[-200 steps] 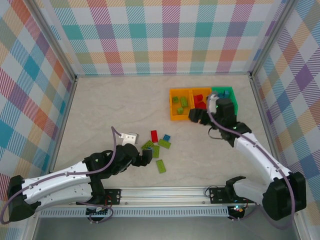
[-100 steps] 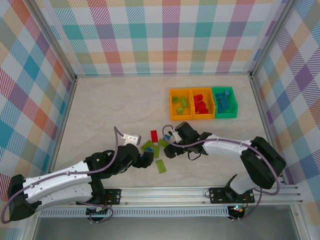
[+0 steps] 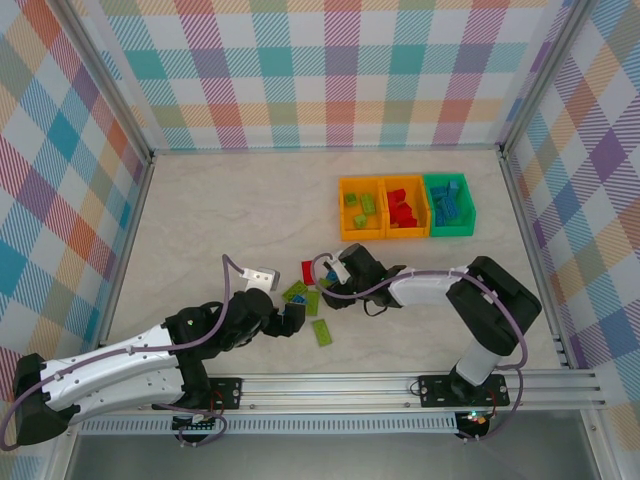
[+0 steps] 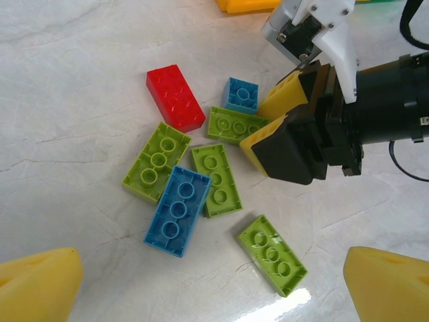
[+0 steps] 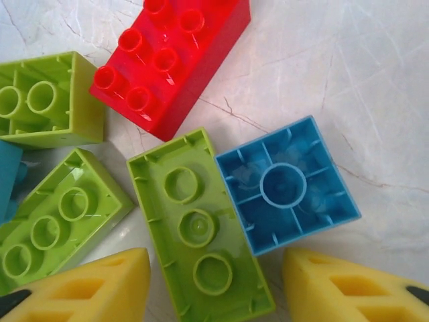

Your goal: Sort the legos into containers by color

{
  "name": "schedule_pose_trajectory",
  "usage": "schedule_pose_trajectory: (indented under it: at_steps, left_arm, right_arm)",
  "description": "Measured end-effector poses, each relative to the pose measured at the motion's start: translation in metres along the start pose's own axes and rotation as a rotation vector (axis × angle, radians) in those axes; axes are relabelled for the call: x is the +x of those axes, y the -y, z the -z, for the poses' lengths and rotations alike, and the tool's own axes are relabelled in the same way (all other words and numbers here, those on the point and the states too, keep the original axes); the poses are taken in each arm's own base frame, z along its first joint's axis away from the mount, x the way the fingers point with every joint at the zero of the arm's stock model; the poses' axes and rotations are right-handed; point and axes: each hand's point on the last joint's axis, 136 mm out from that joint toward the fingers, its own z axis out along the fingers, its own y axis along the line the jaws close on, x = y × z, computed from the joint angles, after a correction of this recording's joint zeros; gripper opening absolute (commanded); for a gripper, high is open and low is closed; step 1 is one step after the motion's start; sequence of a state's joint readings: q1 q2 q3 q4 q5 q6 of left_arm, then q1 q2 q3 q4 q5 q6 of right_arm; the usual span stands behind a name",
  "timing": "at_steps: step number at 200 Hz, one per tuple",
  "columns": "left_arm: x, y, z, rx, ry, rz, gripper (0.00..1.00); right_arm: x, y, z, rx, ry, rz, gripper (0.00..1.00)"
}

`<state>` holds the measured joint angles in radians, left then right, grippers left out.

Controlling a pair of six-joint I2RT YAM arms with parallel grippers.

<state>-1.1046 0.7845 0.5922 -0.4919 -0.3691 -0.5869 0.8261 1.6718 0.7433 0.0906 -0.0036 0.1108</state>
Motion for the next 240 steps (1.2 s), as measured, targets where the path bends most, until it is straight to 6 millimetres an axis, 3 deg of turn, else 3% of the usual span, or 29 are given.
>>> schedule_pose_trajectory:
  at_steps: [28, 71, 97, 133, 158, 193, 219, 240]
  left_arm:
    - [0.000, -0.001, -0.001, -0.006, 0.003, -0.001, 1.00]
    - [0.000, -0.001, -0.001, -0.003, 0.007, 0.001, 1.00]
    - [-0.001, 0.007, 0.000, 0.052, 0.018, 0.001, 1.00]
    - [-0.012, 0.029, 0.008, 0.197, 0.082, 0.019, 1.00]
    - [-0.020, 0.035, 0.017, 0.256, 0.133, 0.036, 1.00]
    - [-0.024, 0.032, 0.021, 0.254, 0.160, 0.056, 1.00]
    - [-0.018, 0.020, 0.016, 0.198, 0.141, 0.074, 1.00]
    - [-0.007, 0.007, 0.009, 0.121, 0.101, 0.079, 1.00]
  right_arm:
    - [-0.002, 0.001, -0.001, 0.016, 0.009, 0.018, 0.37]
    - [0.003, -0.016, 0.002, -0.013, 0.012, 0.064, 0.33]
    - [0.008, -0.022, 0.025, -0.020, 0.031, 0.066, 0.34]
    - [-0.036, -0.015, 0.076, 0.035, 0.197, 0.035, 0.30]
    - [-0.070, 0.022, 0.103, 0.128, 0.298, -0.053, 0.29]
    - [-0.107, 0.115, 0.122, 0.285, 0.363, -0.261, 0.29]
    - [-0.133, 0.170, 0.101, 0.339, 0.339, -0.357, 0.34]
    - [-0.148, 0.189, 0.073, 0.329, 0.302, -0.385, 0.50]
